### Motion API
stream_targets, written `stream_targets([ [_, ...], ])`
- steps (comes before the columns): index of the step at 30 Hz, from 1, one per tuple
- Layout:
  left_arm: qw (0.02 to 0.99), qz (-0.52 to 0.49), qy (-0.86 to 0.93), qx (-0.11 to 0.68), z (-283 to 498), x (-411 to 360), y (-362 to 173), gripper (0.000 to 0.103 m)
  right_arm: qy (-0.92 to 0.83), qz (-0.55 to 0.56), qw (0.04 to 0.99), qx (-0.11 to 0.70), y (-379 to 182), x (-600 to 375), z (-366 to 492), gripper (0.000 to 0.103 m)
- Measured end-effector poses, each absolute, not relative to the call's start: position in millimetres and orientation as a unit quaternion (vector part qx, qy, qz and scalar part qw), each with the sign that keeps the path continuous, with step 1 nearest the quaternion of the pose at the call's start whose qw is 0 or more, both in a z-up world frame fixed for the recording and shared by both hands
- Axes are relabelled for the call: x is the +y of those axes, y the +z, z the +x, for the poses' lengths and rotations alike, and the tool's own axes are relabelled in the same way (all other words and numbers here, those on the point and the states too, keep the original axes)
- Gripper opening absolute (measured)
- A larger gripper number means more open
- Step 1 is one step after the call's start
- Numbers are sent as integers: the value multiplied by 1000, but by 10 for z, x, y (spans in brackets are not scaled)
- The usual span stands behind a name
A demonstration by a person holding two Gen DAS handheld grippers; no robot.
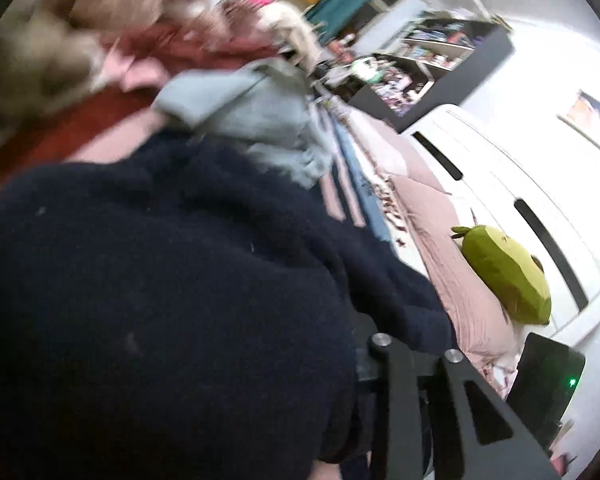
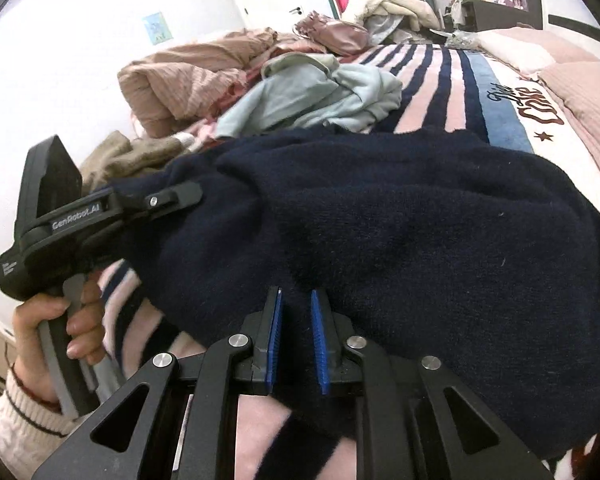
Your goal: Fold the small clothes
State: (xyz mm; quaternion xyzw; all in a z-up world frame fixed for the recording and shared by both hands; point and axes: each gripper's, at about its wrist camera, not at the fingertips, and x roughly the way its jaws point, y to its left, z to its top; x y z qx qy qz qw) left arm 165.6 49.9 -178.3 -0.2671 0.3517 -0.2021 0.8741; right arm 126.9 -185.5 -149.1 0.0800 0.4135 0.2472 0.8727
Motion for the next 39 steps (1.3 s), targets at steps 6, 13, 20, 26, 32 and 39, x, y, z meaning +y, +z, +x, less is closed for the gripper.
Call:
stream_targets([
  [6, 911, -161, -223, 307, 1630, 15, -1163, 26, 228, 117, 899, 356, -1114, -2392, 1120, 18],
  [13, 906, -49, -296, 298, 1629, -1035, -759, 25, 145, 133, 928, 316, -863, -3205, 947, 18],
  [20, 863, 40, -372, 338, 1553, -2154, -1064, 25, 95, 175, 929, 311, -906, -3814, 814, 18],
  [26, 848, 140, -371, 351, 1348, -2600, -1468, 44, 65, 192, 927, 316, -975, -4163, 671, 20],
  [32, 836, 101, -411, 349, 1281, -2479, -1287, 71, 57, 204, 929, 304, -906, -4332, 592, 24],
  [39, 840, 39, -437, 321, 1028, -1892, -775, 83, 75, 192, 934, 293, -750, -4165, 577, 39],
])
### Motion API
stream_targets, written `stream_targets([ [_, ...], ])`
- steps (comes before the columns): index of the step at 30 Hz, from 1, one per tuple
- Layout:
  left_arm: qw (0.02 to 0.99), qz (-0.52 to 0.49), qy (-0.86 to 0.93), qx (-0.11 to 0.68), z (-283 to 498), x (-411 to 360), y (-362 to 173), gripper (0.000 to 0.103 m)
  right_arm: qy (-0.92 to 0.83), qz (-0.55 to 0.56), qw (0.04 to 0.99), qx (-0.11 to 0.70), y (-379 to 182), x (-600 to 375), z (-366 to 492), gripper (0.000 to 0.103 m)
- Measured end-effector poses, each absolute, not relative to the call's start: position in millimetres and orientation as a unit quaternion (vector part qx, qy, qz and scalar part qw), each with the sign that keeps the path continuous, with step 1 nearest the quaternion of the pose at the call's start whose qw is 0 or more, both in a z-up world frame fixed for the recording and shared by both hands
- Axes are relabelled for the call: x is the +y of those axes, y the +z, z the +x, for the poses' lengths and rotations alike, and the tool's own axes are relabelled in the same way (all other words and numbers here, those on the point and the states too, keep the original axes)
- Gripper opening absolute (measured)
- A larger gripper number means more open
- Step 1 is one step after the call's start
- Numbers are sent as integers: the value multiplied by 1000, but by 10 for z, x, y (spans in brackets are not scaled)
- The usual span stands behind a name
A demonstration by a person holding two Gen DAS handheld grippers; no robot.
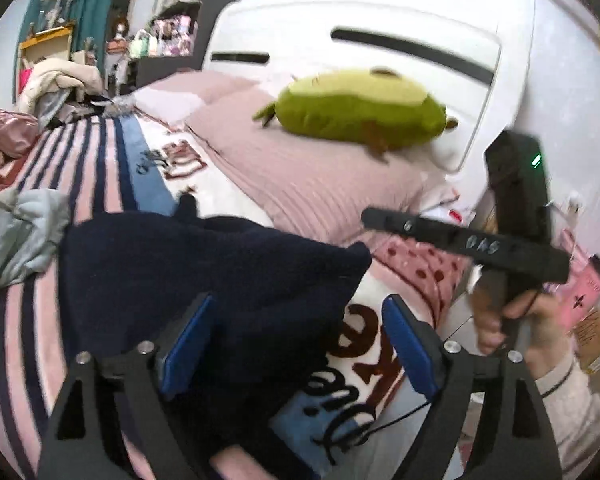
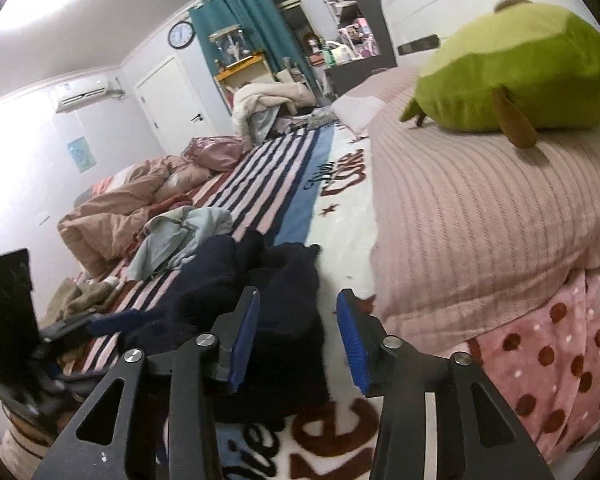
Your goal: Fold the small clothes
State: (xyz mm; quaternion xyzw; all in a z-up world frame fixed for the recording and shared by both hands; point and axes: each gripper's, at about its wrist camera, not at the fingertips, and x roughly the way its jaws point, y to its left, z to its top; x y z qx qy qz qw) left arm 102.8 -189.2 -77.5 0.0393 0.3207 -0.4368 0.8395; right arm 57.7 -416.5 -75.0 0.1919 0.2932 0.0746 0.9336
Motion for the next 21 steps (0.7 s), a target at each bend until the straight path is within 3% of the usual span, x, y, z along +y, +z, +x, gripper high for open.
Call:
stream_targets([
  [5, 870, 30, -388, 303, 1007, -1343, -648, 86, 111, 181, 935, 284, -631, -3845, 615, 49],
  [7, 876, 25, -368, 309, 1061, -1182, -679, 86, 124, 162, 935, 291, -602, -3655, 669, 63],
  [12, 885, -4, -334, 325, 1175, -807, -819, 86, 118, 119, 932, 321, -730, -3323, 808, 64],
  [14, 885, -13, -328, 330, 1203, -733, -876, 86, 107, 99, 932, 332, -819, -3234, 835, 52],
  [16, 883, -18, -325, 339, 1245, -724, -950, 86, 81, 74, 932, 345, -924, -3189, 847, 16],
  [21, 875, -30, -326, 356, 1303, -711, -1104, 86, 68, 63, 922, 375, -1193, -3256, 735, 11],
])
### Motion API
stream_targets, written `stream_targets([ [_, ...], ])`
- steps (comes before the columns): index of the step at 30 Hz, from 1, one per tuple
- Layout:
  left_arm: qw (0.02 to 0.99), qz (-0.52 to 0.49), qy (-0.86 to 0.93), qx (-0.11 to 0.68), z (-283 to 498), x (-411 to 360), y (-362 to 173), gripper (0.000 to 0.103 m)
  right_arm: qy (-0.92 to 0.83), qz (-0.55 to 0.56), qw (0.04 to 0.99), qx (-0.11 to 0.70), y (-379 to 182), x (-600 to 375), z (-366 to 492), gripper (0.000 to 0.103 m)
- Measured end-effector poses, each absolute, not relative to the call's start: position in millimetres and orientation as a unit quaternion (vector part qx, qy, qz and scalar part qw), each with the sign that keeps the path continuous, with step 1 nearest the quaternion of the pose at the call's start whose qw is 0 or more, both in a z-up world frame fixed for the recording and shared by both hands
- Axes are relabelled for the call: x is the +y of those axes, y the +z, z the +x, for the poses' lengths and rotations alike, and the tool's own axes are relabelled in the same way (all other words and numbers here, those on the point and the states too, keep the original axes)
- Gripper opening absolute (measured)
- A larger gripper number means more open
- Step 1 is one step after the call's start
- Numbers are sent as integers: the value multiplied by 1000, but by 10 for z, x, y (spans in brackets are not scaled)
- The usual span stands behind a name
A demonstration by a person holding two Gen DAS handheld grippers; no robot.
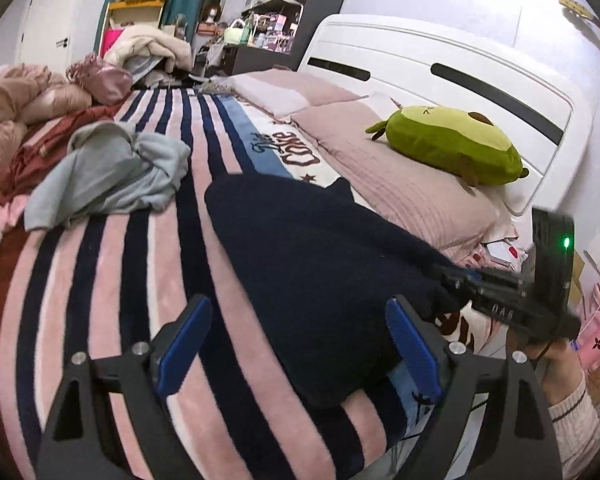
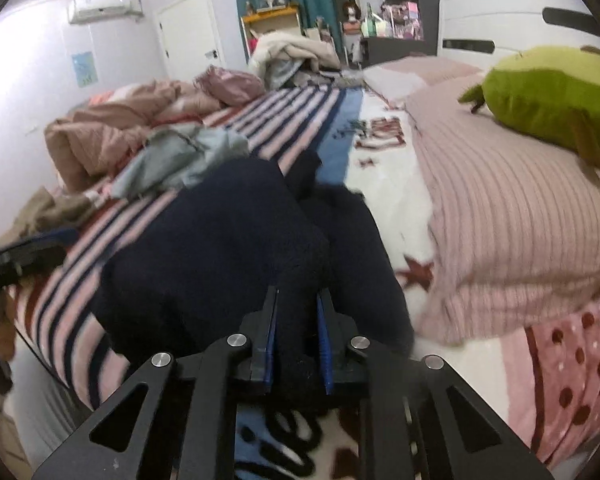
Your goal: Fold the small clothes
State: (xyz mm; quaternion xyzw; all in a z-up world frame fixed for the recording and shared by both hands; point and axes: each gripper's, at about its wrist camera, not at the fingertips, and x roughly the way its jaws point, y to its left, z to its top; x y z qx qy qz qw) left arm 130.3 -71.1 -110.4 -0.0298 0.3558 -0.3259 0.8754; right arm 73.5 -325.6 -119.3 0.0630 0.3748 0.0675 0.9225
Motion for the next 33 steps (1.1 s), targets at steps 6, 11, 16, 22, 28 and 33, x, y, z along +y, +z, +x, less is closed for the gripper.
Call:
stream_targets([
  [6, 863, -32, -337, 376, 1398, -816, -1244, 86, 76, 100, 908, 400, -1440, -3433, 663, 10],
  [11, 848, -49, -357, 390, 1552, -884, -1272, 86, 88, 91, 909, 397, -1255, -3513, 760, 43],
  [16, 827, -76, -377, 409, 1833, -896, -1253, 87, 144, 122, 902, 387, -1012, -3796, 991, 75],
  [22, 782, -131, -391, 466, 2324, -910, -1438, 87, 198, 160, 853, 456, -1150, -4043, 1584, 84],
  [28, 748, -157, -397, 509, 2598, -1025, -1747, 86, 243, 163, 797, 529, -1480, -3963, 2033, 85],
  [33, 733, -184, -406, 513, 2702, -1116, -1900, 82, 252, 142, 778, 557, -1635, -3823, 2212, 85],
])
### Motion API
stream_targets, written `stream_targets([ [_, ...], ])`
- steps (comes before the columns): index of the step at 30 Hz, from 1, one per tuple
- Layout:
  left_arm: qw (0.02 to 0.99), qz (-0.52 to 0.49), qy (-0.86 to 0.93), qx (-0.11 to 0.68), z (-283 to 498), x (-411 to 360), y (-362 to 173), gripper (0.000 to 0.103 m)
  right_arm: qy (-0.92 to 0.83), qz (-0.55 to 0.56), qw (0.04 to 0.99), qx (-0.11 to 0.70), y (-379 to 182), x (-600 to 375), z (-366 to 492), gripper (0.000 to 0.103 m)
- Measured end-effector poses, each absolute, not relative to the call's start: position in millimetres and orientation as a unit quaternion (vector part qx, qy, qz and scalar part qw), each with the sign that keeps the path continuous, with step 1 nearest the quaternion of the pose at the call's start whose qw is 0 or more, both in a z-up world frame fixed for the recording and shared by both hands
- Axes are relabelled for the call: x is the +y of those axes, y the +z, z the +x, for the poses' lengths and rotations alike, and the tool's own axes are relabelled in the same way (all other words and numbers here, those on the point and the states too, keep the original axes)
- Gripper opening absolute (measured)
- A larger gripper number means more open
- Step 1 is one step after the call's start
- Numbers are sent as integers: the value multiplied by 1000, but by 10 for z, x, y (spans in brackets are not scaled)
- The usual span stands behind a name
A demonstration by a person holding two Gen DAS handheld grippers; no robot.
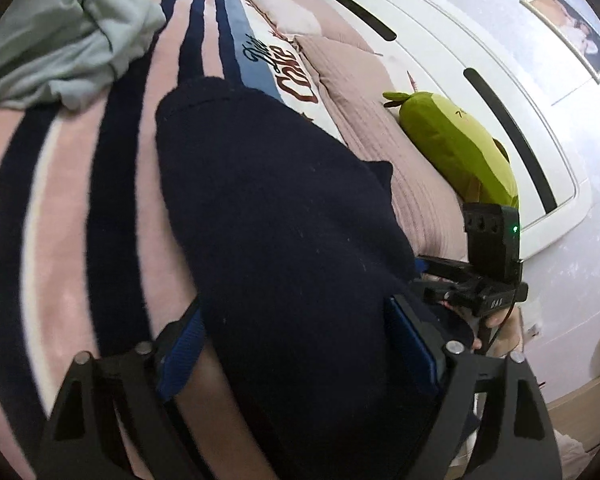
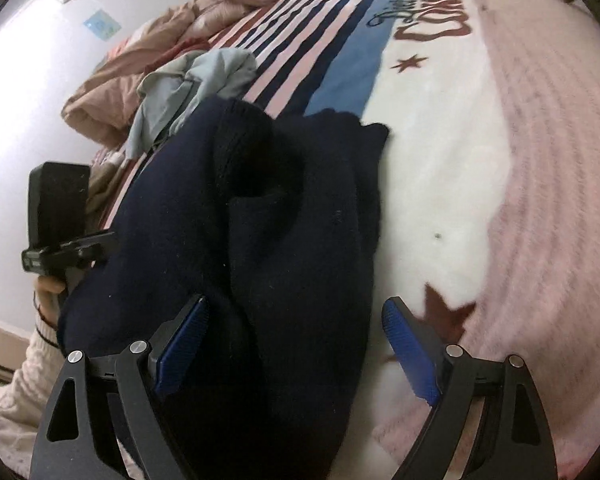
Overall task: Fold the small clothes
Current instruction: 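Close both grippers on the folded navy sweater bundle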
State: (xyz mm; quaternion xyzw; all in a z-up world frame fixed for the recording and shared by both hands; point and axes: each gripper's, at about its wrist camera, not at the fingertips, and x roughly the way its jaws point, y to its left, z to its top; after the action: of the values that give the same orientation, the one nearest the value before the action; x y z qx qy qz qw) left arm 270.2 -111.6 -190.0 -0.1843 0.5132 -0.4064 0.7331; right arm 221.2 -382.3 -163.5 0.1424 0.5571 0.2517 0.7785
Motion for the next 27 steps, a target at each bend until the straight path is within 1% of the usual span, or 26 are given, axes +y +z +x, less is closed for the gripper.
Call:
stream_targets([
  [3, 726, -199, -410, 515, 2742, -1132, -1962, 76, 271, 151, 769, 560, -1713, -3797, 2265, 82],
  [5, 727, -196, -409, 516, 2746, -1147, -1969, 69, 284, 164, 759, 563, -1768, -3789, 2290, 76],
  [6, 729, -193, -407, 515, 2732, -1146, -1951, 66, 292, 173, 755, 561, -1791, -3781, 2306, 69],
  [7, 730, -195, -406, 514, 2728, -1145, -1933, 60, 301, 180, 752, 558, -1803, -3774, 2303, 60],
  [8, 731, -195, -406, 512, 2722, -1144, -1906, 54, 314, 190, 748, 553, -1804, -3771, 2305, 54],
  [9, 735, -194, -408, 506, 2706, -1146, -1853, 51, 327, 196, 746, 547, -1791, -3767, 2306, 43],
  [10, 738, -191, -410, 500, 2691, -1152, -1810, 48, 336, 193, 747, 540, -1760, -3753, 2289, 37],
  [13, 749, -177, -419, 482, 2629, -1175, -1655, 43, 344, 170, 760, 525, -1637, -3687, 2212, 29],
  [16, 753, -175, -434, 463, 2568, -1146, -1448, 41, 349, 175, 771, 503, -1470, -3660, 2146, 25],
  [19, 766, -152, -439, 444, 2494, -1097, -1187, 40, 355, 173, 784, 478, -1277, -3571, 2106, 24],
  [23, 790, -117, -427, 425, 2423, -959, -837, 39, 364, 156, 799, 453, -1014, -3291, 2126, 23],
  [27, 818, -103, -398, 402, 2339, -610, -549, 38, 384, 150, 804, 429, -796, -2864, 2182, 23],
])
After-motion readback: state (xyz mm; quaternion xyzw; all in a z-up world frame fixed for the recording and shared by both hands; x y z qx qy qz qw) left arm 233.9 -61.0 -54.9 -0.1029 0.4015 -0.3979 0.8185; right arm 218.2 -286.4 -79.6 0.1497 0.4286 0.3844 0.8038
